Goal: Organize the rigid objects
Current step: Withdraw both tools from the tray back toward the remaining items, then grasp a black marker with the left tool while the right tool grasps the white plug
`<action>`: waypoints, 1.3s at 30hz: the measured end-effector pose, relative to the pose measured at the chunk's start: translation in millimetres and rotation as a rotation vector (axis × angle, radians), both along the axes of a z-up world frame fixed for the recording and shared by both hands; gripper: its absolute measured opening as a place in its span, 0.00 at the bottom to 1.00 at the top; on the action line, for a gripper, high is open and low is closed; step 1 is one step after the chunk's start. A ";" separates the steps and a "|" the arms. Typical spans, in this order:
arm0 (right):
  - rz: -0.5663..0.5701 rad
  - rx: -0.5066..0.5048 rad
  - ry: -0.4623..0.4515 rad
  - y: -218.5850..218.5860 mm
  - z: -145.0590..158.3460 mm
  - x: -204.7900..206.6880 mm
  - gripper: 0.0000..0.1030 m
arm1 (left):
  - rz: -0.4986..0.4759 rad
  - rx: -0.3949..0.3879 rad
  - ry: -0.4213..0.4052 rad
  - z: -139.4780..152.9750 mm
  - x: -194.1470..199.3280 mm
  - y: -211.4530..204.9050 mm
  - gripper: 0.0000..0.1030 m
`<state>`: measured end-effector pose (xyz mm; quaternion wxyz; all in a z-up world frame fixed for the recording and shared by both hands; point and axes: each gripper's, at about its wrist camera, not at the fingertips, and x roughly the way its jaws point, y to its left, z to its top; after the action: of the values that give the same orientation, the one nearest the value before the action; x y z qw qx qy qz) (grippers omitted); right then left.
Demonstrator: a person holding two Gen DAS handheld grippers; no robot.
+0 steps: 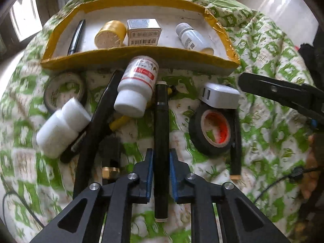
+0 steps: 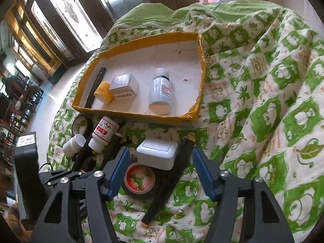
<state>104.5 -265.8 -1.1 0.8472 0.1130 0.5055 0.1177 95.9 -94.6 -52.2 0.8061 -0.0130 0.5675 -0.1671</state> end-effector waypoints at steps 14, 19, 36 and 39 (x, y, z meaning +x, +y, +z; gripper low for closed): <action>0.043 -0.004 0.128 24.2 -30.4 26.1 0.59 | 0.073 -0.087 0.051 -7.8 -30.7 12.6 0.14; 0.048 -0.048 0.138 31.1 -39.1 33.1 0.50 | 0.093 -0.110 0.081 -13.1 -10.5 17.3 0.14; 0.047 0.091 0.060 19.5 -9.5 13.8 0.50 | 0.116 -0.180 0.026 -7.0 -9.5 18.3 0.13; 0.054 0.082 0.022 20.5 -2.6 11.3 0.50 | 0.132 -0.216 -0.013 1.3 -14.7 26.4 0.13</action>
<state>115.8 -245.2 -3.7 0.8327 0.1352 0.5126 0.1600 81.1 -68.3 -51.0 0.8129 -0.1361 0.5390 -0.1738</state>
